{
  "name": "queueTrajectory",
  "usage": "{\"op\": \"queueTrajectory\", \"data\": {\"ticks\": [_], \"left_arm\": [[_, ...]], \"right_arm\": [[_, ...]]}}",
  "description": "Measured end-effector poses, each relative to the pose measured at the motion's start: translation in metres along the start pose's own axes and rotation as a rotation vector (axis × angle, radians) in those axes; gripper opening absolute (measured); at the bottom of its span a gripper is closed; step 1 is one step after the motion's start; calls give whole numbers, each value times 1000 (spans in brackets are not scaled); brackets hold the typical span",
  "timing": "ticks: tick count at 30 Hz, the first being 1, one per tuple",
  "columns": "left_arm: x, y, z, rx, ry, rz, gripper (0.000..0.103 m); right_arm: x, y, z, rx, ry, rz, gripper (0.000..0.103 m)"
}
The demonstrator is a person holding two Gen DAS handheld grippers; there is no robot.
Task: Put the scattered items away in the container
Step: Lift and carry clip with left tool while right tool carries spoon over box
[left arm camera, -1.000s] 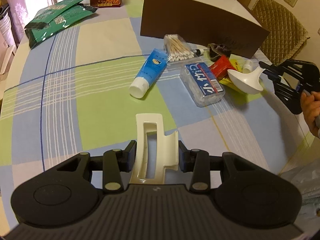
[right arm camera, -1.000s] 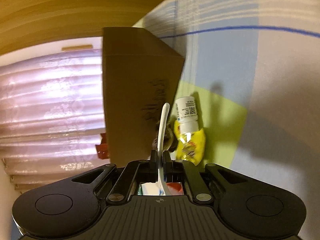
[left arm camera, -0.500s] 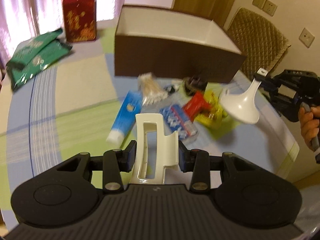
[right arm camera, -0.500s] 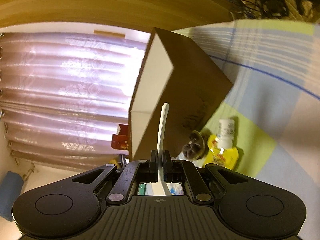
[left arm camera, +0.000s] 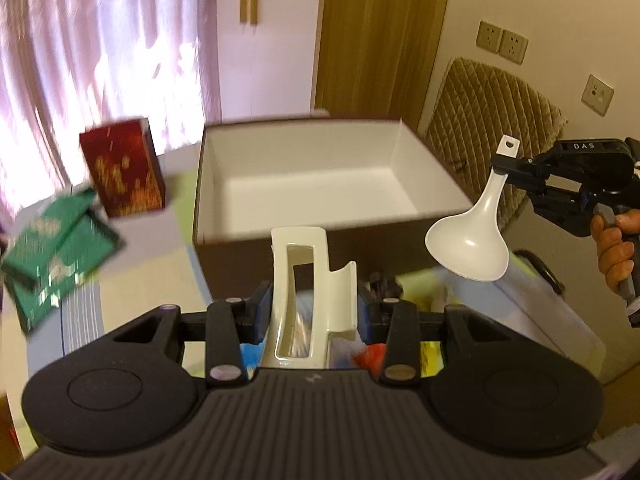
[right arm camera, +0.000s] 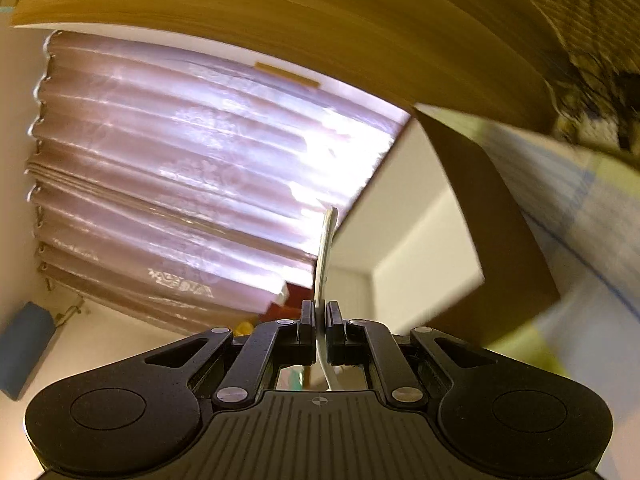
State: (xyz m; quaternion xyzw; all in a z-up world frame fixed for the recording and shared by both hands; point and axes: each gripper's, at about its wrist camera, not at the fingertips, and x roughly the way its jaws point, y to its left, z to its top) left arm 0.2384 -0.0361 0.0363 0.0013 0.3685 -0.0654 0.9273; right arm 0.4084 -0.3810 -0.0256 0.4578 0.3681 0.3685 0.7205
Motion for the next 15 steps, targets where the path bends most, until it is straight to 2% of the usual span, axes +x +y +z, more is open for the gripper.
{"op": "queueTrajectory", "data": {"ticks": [8,15], "left_arm": [[36,2,65,35,-84,0,36],[84,8,102,66,-82,17,36]], "right_arm": [[48,17,48,-59,-33,17,7],[92,18,64,-155,-10,-61,7]]}}
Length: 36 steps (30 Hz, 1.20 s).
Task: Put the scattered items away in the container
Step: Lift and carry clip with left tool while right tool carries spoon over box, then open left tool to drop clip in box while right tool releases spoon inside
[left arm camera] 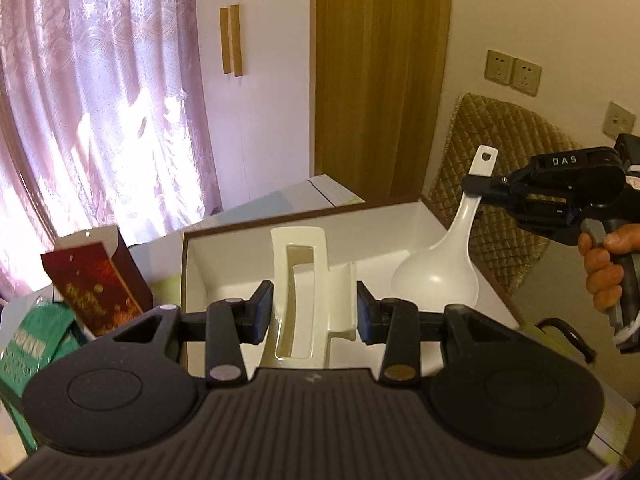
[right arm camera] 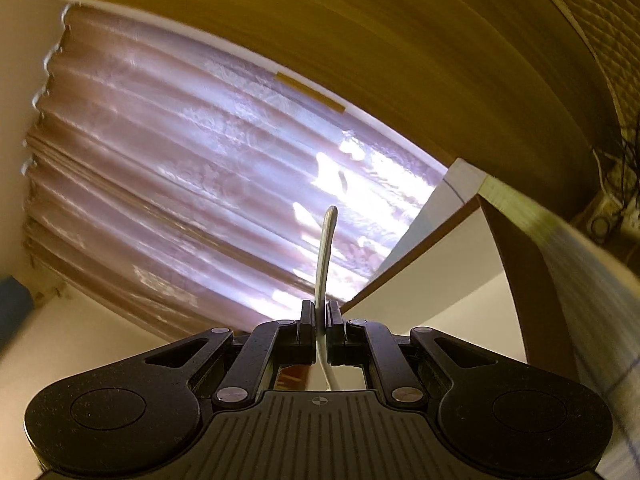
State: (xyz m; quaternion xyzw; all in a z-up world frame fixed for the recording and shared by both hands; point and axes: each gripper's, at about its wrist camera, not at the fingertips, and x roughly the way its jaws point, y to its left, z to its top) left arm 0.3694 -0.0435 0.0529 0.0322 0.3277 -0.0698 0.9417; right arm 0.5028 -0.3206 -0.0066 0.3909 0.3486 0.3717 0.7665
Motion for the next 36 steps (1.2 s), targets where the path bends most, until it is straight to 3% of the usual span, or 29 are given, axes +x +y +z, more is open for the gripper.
{"op": "queueTrajectory", "data": {"ticks": [6,15,21,26,29,30,31,32,33,34,36], "left_arm": [[62,17,8,-7,104,22,36],[142,30,-14,-25,353,51,36],[162,31,-28,-33,436,63,36],[168,32,-33,-44,484,66,36],[167,32,-36,-46,490,67,37],[166,33,-36,-47,491,64,40],[165,33,-36,-46,491,66,44],[163,33,-37,-40,491,72,45],[161,33,-37,-32,488,75,46],[160,33,-37,-28,486,75,49],[158,32,-35,-30,489,76,49]], "right_arm": [[50,-13,-4,-65,91,-125,7],[105,-46,-21,-91,274,-320,7],[118,-48,-23,-137,354,-360,7],[129,-36,-23,-194,428,-345,7],[141,-23,-29,-311,499,-353,7],[144,-18,-32,-344,511,-363,12],[146,-13,-35,-386,528,-368,26],[147,-10,-37,-414,536,-383,76],[147,-5,-39,-447,520,-403,103],[143,1,-41,-501,487,-408,103],[145,8,-48,-571,516,-424,103]]}}
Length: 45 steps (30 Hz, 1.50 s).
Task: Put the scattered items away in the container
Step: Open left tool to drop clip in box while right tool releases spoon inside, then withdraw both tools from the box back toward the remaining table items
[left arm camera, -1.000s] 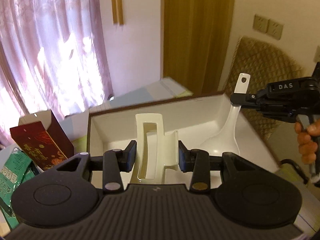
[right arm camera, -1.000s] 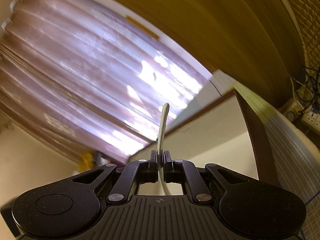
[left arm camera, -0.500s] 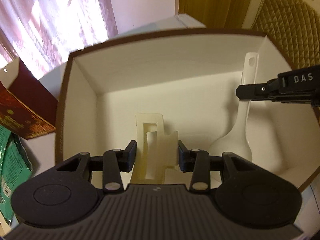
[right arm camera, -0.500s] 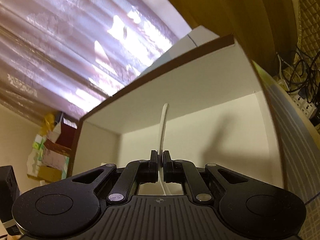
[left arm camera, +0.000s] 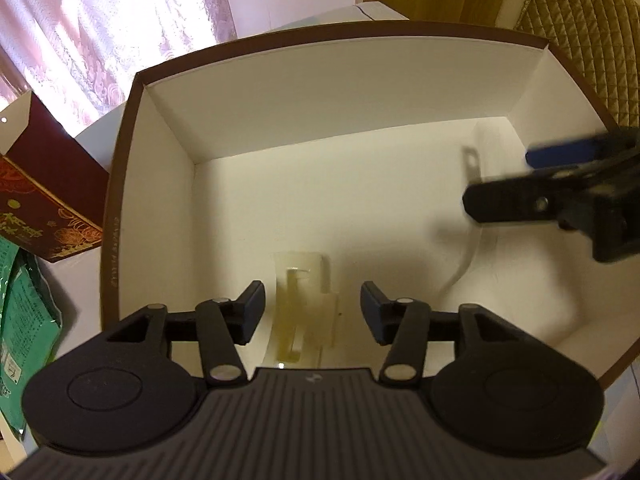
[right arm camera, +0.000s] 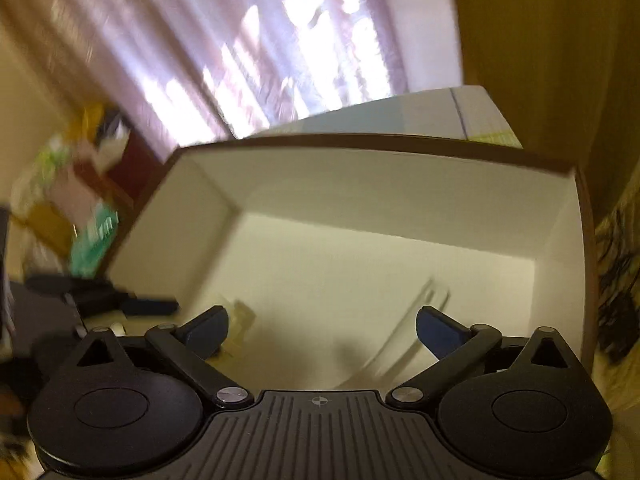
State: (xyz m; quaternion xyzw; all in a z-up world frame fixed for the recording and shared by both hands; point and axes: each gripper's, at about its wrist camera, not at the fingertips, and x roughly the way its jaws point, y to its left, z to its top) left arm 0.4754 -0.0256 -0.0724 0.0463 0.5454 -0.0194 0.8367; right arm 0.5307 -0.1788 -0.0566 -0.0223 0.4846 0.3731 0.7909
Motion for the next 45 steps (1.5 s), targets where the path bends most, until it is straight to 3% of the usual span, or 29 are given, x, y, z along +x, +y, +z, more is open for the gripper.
{"op": "queueTrajectory", "data": {"ticks": [9,11,15,19,35,45], "left_arm": [[-11,2,-2,2,18,3,62],[-12,2,-3,3,25,-2,63],[-16,-1,-5,12,35,8,73],[-22,-3,-7,3,34,12,73],[-70,-22,-21,6,-27,66,79],[-107,-38,-40,-10,-84,101,79]], "right_arm": [[-5,13,-6,-124,143,-100,103],[-6,17,-10,-164,162,-109,103],[-8,20,-20,-219,193,-144,103],[-11,20,-27,-236,203,-161,103],[-46,26,-34,-244,127,-208,103],[-76,29,-46,-246,26,-245,103]]}}
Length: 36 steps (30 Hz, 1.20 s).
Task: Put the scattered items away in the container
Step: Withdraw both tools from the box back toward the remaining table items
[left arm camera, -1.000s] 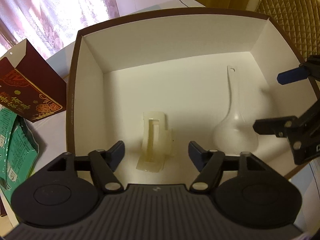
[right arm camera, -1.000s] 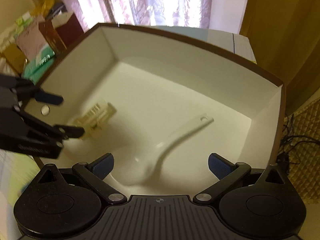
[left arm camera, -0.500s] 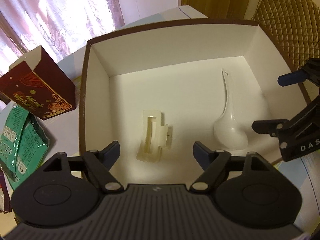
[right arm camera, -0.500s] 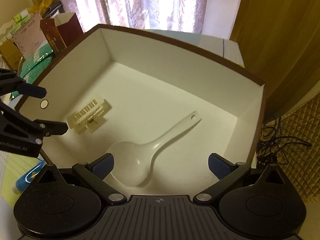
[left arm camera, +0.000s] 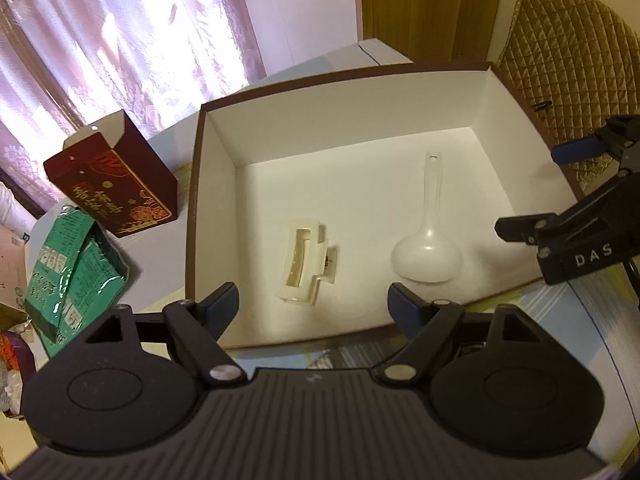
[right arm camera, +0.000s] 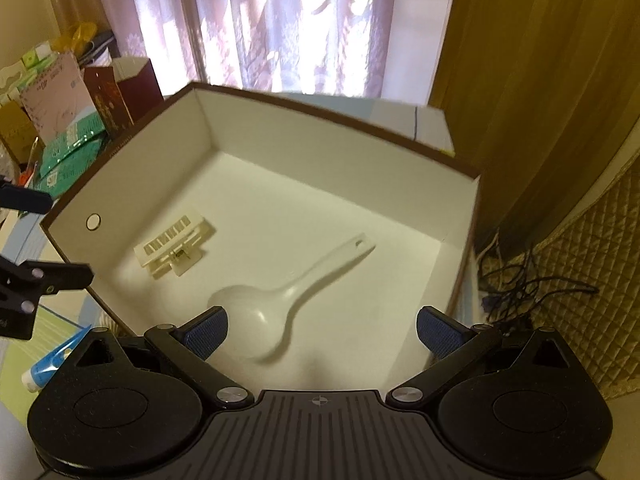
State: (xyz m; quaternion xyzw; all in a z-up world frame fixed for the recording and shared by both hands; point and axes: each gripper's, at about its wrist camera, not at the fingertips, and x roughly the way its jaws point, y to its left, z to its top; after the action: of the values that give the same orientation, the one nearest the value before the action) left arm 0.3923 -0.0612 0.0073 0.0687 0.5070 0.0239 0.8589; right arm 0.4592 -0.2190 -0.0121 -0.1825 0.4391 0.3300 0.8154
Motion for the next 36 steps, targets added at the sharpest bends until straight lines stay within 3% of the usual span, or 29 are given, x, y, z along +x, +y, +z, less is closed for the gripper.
{"op": "queueTrajectory", "data": {"ticks": [5,11,17,22,27,36], "left_arm": [[-23,-6,-14,-21,-31,6,80],[-52,0,-43,-56,-69,14,82],[-79,10,-78,-59,-112,18,82],[-96,27,-106,-86,-144,12,83],[-102,43,-135,-83,-166,35,83],[-84,55,-188,-139,-128,8,82]], "right_arm": [[-21,5,-8,-27,-88,-35,103],[-51,6,-24,-4,-186,13,103],[-78,-5,-45,138,-272,102,103],[-100,-13,-71,241,-315,120,103],[-105,-12,-100,303,-278,115,103],[-79,18,-157,325,-174,60,103]]}}
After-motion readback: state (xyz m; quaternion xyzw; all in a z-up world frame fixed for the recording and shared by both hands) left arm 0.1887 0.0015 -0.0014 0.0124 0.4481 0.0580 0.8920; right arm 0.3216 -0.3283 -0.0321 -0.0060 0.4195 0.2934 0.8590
